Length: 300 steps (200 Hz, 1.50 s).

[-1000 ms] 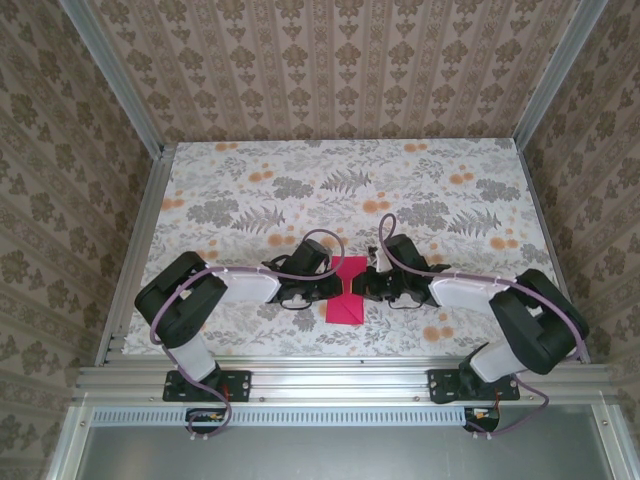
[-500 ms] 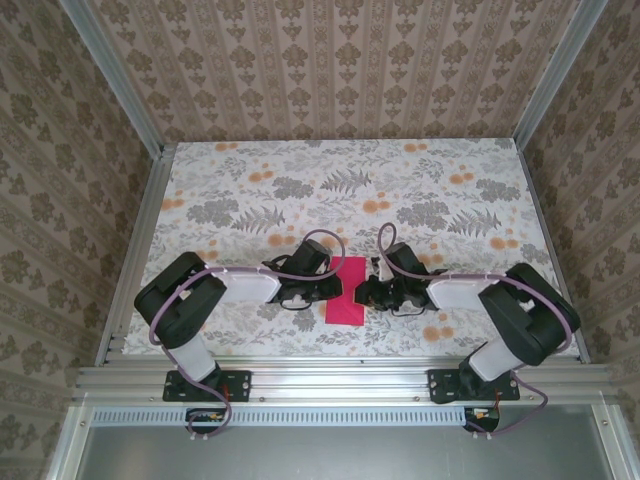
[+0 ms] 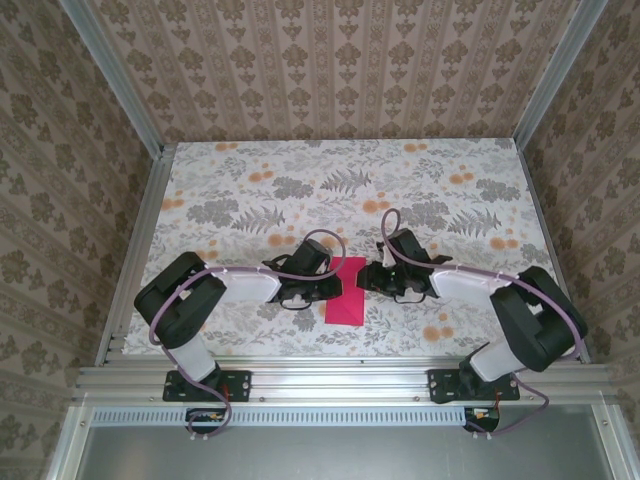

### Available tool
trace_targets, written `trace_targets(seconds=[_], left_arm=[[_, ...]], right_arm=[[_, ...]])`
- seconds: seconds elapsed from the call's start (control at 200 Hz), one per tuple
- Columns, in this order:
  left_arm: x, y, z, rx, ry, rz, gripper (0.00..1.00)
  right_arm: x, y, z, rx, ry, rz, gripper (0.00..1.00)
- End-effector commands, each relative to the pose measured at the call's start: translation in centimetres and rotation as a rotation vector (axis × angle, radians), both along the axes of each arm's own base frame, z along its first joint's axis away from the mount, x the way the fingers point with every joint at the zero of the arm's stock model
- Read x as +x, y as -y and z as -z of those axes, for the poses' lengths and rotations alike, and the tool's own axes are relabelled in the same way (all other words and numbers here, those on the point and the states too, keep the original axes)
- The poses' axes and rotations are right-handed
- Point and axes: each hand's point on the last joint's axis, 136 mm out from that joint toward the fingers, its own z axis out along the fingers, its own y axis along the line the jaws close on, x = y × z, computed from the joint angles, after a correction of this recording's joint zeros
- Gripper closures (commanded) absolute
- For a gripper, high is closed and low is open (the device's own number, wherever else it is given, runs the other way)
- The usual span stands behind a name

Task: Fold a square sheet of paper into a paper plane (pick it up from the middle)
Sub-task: Fold the triangle a second time at the center of the table, then turn over the paper at the center of the table.

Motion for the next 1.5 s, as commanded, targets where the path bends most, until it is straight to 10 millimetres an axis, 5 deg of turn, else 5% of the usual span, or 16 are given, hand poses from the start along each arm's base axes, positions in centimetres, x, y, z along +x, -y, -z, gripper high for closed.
trace_targets(seconds=[0.0,0.715,1.495], left_arm=[[-0.1,-0.2,-0.3,0.024,0.011,0.016,0.87],[0.0,0.0,-0.4,0.022,0.012,0.016,0.87],[-0.1,-0.1,-0.4,0.016,0.011,0.010,0.87]], right_arm=[[1.4,0.1,0.1,-0.025,0.015,0.010,0.60],[-0.3,-0.8,2.7,0.044,-0.078,-0.011,0.62],[-2.5,-1.8,0.9,0.206,-0.065,-0.052,0.63]])
